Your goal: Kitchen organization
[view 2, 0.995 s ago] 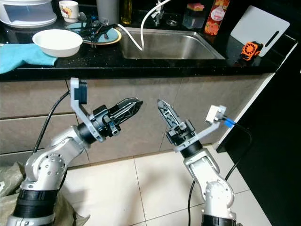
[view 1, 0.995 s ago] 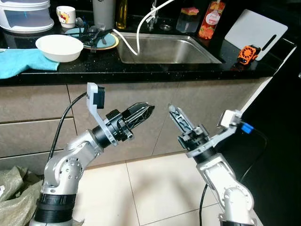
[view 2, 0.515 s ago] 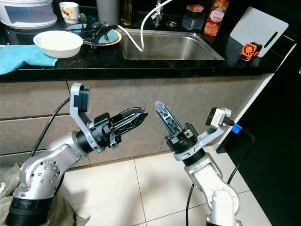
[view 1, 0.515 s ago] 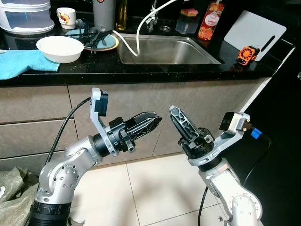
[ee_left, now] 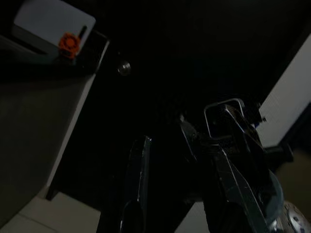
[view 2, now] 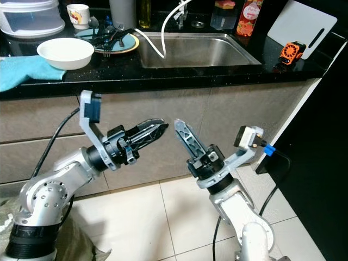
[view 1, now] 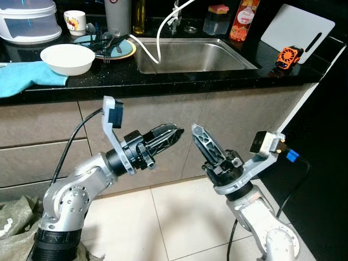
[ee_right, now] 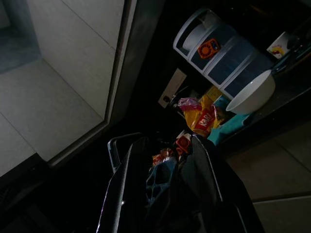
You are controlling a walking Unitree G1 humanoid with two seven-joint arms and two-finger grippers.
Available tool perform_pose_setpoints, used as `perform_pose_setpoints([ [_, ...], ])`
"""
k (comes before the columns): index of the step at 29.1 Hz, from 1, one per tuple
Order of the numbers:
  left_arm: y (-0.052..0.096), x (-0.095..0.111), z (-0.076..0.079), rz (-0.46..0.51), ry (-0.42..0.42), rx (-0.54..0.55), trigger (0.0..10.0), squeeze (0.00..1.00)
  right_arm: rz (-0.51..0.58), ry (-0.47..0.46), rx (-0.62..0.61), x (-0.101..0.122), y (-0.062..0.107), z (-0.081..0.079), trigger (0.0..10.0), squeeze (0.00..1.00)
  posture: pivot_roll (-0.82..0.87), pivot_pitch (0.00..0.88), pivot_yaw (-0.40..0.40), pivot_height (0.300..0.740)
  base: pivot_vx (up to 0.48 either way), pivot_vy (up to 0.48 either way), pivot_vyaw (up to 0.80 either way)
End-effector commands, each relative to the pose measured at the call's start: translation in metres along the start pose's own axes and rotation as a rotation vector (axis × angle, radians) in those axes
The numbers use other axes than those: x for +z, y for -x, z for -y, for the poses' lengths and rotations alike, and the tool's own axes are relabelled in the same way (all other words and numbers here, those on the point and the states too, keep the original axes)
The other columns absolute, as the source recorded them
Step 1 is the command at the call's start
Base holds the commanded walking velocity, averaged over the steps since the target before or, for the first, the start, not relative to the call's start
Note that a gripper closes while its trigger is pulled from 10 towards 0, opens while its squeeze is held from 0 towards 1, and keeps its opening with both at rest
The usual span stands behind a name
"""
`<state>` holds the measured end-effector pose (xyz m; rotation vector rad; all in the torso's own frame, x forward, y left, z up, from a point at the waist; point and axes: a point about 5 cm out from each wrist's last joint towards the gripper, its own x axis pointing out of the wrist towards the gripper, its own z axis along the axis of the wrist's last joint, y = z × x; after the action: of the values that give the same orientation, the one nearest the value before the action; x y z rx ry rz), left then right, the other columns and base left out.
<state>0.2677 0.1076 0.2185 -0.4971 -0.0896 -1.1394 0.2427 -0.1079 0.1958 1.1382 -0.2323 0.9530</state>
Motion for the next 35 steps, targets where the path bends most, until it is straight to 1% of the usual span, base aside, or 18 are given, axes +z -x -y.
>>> perform_pose_setpoints([
  [1, 0.001, -0.002, 0.001, -0.033, -0.008, -0.012, 10.0, 0.0, 0.005, 0.024, -0.006, 0.001, -0.001, -0.001, 10.0, 0.0, 0.27, 0.006, -0.023, 0.74, 0.0, 0.0, 0.0],
  [2, 0.002, -0.003, -0.002, -0.046, -0.014, 0.002, 10.0, 0.0, -0.003, 0.049, -0.022, 0.001, -0.003, 0.0, 10.0, 0.0, 0.26, 0.002, -0.019, 0.74, 0.0, 0.0, 0.0],
  [3, 0.002, -0.003, -0.002, -0.046, -0.014, 0.002, 10.0, 0.0, -0.003, 0.049, -0.022, 0.001, -0.003, 0.0, 10.0, 0.0, 0.26, 0.002, -0.019, 0.74, 0.0, 0.0, 0.0],
  [5, 0.002, -0.005, -0.005, -0.062, -0.025, 0.02, 10.0, 0.0, -0.033, 0.104, -0.066, -0.001, -0.005, 0.003, 10.0, 0.0, 0.26, 0.0, -0.02, 0.74, 0.0, 0.0, 0.0],
  [6, 0.002, -0.005, -0.005, -0.062, -0.025, 0.02, 10.0, 0.0, -0.033, 0.104, -0.066, -0.001, -0.005, 0.003, 10.0, 0.0, 0.26, 0.0, -0.02, 0.74, 0.0, 0.0, 0.0],
  [7, 0.001, -0.006, -0.008, -0.06, -0.032, 0.041, 10.0, 0.0, -0.044, 0.15, -0.124, -0.002, -0.008, 0.009, 10.0, 0.0, 0.26, 0.0, -0.029, 0.74, 0.0, 0.0, 0.0],
  [10, -0.001, -0.006, -0.01, -0.054, -0.031, 0.055, 10.0, 0.0, -0.043, 0.172, -0.16, -0.002, -0.009, 0.014, 10.0, 0.0, 0.26, 0.0, -0.03, 0.74, 0.0, 0.0, 0.0],
  [11, -0.002, -0.006, -0.009, -0.054, -0.032, 0.052, 10.0, 0.0, -0.046, 0.202, -0.209, -0.002, -0.011, 0.02, 10.0, 0.0, 0.26, 0.0, -0.033, 0.74, 0.0, 0.0, 0.0],
  [12, -0.003, -0.006, -0.009, -0.057, -0.043, 0.051, 10.0, 0.0, -0.053, 0.251, -0.326, -0.001, -0.012, 0.033, 10.0, 0.0, 0.25, 0.0, -0.044, 0.74, 0.0, 0.0, 0.0],
  [13, -0.007, -0.009, -0.011, -0.063, -0.077, 0.092, 10.0, 0.0, -0.07, 0.335, -0.444, 0.0, -0.011, 0.047, 10.0, 0.0, 0.25, 0.0, -0.053, 0.74, 0.0, 0.0, 0.0],
  [14, -0.011, -0.012, -0.015, -0.07, -0.104, 0.142, 10.0, 0.0, -0.066, 0.385, -0.532, 0.003, -0.01, 0.057, 10.0, 0.0, 0.25, 0.0, -0.056, 0.74, 0.0, 0.0, 0.0],
  [16, -0.016, -0.015, -0.021, -0.082, -0.158, 0.222, 10.0, 0.0, -0.042, 0.426, -0.607, 0.008, -0.008, 0.064, 10.0, 0.0, 0.25, 0.0, -0.057, 0.74, 0.0, 0.0, 0.0],
  [17, -0.016, -0.015, -0.021, -0.082, -0.158, 0.222, 10.0, 0.0, -0.042, 0.426, -0.607, 0.008, -0.008, 0.064, 10.0, 0.0, 0.25, 0.0, -0.057, 0.74, 0.0, 0.0, 0.0],
  [20, -0.019, -0.015, -0.023, -0.083, -0.196, 0.253, 10.0, 0.0, -0.03, 0.473, -0.621, 0.012, -0.011, 0.063, 10.0, 0.0, 0.25, 0.0, -0.064, 0.74, 0.0, 0.0, 0.0],
  [23, -0.023, -0.007, -0.024, -0.06, -0.248, 0.272, 10.0, 0.0, 0.0, 0.499, -0.634, 0.016, -0.016, 0.062, 10.0, 0.0, 0.25, 0.0, -0.067, 0.74, 0.0, 0.0, 0.0],
  [25, -0.025, -0.003, -0.024, -0.051, -0.262, 0.276, 10.0, 0.0, 0.005, 0.505, -0.637, 0.017, -0.017, 0.062, 10.0, 0.0, 0.25, 0.0, -0.067, 0.74, 0.0, 0.0, 0.0],
  [29, -0.032, 0.002, -0.023, -0.038, -0.324, 0.286, 10.0, 0.0, 0.043, 0.535, -0.673, 0.017, -0.021, 0.065, 10.0, 0.0, 0.25, 0.0, -0.075, 0.74, 0.0, 0.0, 0.0],
  [35, -0.035, 0.003, -0.022, -0.034, -0.348, 0.296, 10.0, 0.0, 0.059, 0.557, -0.694, 0.018, -0.023, 0.065, 10.0, 0.0, 0.25, 0.0, -0.072, 0.74, 0.0, 0.0, 0.0],
])
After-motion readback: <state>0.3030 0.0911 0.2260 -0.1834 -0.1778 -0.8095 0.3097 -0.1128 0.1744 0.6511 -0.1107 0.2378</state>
